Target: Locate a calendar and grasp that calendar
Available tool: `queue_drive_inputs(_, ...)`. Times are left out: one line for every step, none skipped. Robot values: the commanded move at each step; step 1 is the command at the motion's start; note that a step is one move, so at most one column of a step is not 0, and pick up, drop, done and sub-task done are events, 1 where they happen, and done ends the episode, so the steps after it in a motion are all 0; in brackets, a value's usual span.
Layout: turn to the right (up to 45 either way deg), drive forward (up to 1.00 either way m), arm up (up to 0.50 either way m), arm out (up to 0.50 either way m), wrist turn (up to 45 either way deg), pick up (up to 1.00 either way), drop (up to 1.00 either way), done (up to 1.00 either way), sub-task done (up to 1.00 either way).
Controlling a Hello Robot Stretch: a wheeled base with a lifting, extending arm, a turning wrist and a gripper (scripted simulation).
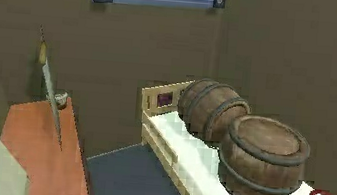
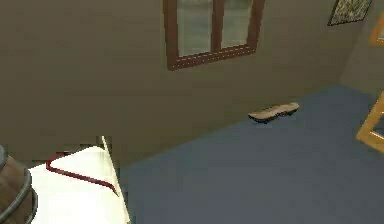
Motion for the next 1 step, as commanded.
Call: queue_drive_inputs(-45.0,0.00,0.00,0.00,0.0,0.00,0.00,0.00,0.00)
